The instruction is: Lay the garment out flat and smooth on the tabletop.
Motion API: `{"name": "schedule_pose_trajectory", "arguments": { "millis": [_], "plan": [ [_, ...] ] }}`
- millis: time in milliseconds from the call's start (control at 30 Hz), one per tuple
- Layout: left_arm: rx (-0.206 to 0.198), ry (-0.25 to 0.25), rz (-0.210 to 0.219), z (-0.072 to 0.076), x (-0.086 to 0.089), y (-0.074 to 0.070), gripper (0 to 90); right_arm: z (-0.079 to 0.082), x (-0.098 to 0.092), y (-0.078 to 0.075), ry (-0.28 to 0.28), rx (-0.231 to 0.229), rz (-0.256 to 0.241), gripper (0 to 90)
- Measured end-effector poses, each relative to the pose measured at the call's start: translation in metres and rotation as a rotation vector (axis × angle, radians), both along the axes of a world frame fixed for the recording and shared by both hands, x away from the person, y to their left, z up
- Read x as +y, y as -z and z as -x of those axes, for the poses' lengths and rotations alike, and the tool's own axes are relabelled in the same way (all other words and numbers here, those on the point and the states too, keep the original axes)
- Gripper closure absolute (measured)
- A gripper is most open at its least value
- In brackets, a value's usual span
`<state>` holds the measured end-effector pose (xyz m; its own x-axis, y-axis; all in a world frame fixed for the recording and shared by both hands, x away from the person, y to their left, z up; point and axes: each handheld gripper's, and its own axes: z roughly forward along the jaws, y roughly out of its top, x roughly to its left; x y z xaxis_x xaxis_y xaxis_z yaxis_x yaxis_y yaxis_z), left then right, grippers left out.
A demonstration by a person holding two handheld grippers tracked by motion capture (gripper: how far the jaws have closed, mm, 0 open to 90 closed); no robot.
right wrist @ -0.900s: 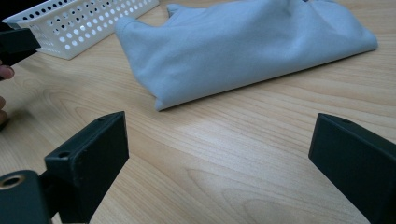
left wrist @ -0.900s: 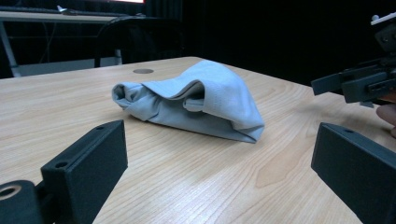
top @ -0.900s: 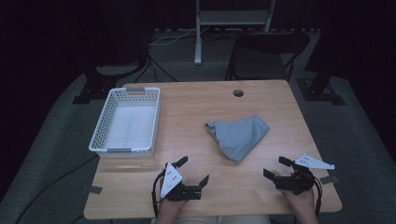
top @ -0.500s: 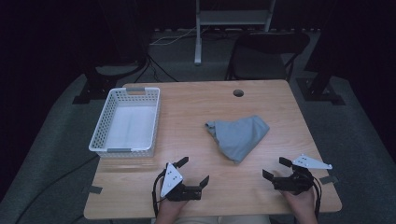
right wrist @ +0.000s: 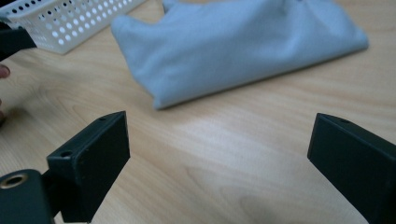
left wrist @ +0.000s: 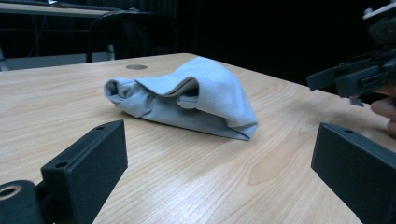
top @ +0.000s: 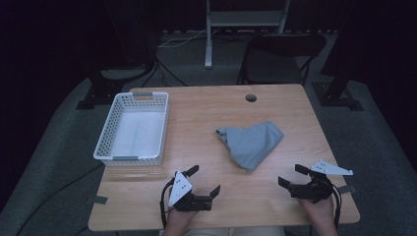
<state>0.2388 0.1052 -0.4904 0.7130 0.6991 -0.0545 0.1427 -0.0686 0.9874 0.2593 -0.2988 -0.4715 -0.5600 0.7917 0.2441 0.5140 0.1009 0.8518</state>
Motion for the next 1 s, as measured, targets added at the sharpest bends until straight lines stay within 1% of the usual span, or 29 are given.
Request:
{"name": "schedule_pose_trajectory", "arguments": {
  "millis": [67, 100, 133, 233, 300, 333, 467, 533, 567, 633, 667, 733, 767, 800, 833, 867, 900, 1000],
  "plan": [
    [-0.001, -0.003, -0.002, 0.000, 0.000, 0.000, 4.6, -0.002, 0.000, -0.006, 0.003, -0.015, -0.004, 5.1],
    [-0.003, -0.001, -0.003, 0.000, -0.001, 0.000, 4.6, -0.003, 0.000, -0.009, 0.001, -0.012, -0.010, 5.1],
    [-0.004, -0.003, -0.007, 0.000, -0.001, 0.000, 4.6, -0.005, 0.001, -0.012, 0.002, -0.023, -0.015, 5.1],
    [-0.013, -0.005, -0.016, 0.001, -0.002, 0.000, 4.6, -0.010, 0.004, -0.022, -0.004, -0.037, -0.021, 5.1],
    [-0.018, 0.005, -0.023, 0.002, -0.003, 0.000, 4.6, -0.015, 0.008, -0.029, -0.014, -0.041, -0.012, 5.1],
    [-0.019, 0.004, -0.026, 0.002, -0.003, 0.000, 4.6, -0.017, 0.010, -0.032, -0.017, -0.047, -0.015, 5.1],
    [-0.018, 0.014, -0.042, 0.002, -0.005, 0.000, 4.6, -0.027, 0.019, -0.045, -0.052, -0.043, -0.024, 5.1],
    [-0.019, 0.011, -0.042, 0.002, -0.005, 0.000, 4.6, -0.032, 0.025, -0.052, -0.063, -0.057, -0.022, 5.1],
    [-0.019, 0.011, -0.042, 0.002, -0.005, 0.000, 4.6, -0.035, 0.028, -0.055, -0.071, -0.055, -0.020, 5.1],
    [-0.018, 0.009, -0.040, 0.002, -0.005, 0.000, 4.6, -0.037, 0.030, -0.058, -0.072, -0.059, -0.018, 5.1],
    [-0.018, 0.009, -0.039, 0.002, -0.005, 0.000, 4.7, -0.044, 0.035, -0.062, -0.083, -0.057, -0.016, 5.1],
    [-0.016, 0.007, -0.039, 0.002, -0.005, 0.000, 4.6, -0.052, 0.039, -0.065, -0.089, -0.048, -0.019, 5.1],
    [-0.016, 0.007, -0.039, 0.002, -0.005, 0.000, 4.6, -0.052, 0.039, -0.065, -0.089, -0.048, -0.019, 5.1],
    [-0.016, 0.004, -0.039, 0.002, -0.005, 0.000, 4.6, -0.061, 0.044, -0.067, -0.091, -0.039, -0.009, 5.1],
    [-0.016, 0.004, -0.039, 0.002, -0.005, 0.000, 4.6, -0.061, 0.044, -0.067, -0.091, -0.039, -0.009, 5.1],
    [-0.017, 0.006, -0.040, 0.002, -0.005, 0.000, 4.6, -0.068, 0.049, -0.067, -0.096, -0.025, -0.001, 5.1],
    [-0.017, 0.005, -0.039, 0.002, -0.005, 0.000, 4.6, -0.068, 0.049, -0.067, -0.096, -0.025, -0.001, 5.1],
    [-0.015, 0.004, -0.038, 0.002, -0.004, 0.000, 4.6, -0.079, 0.059, -0.066, -0.111, -0.005, -0.002, 5.1]
  ]
}}
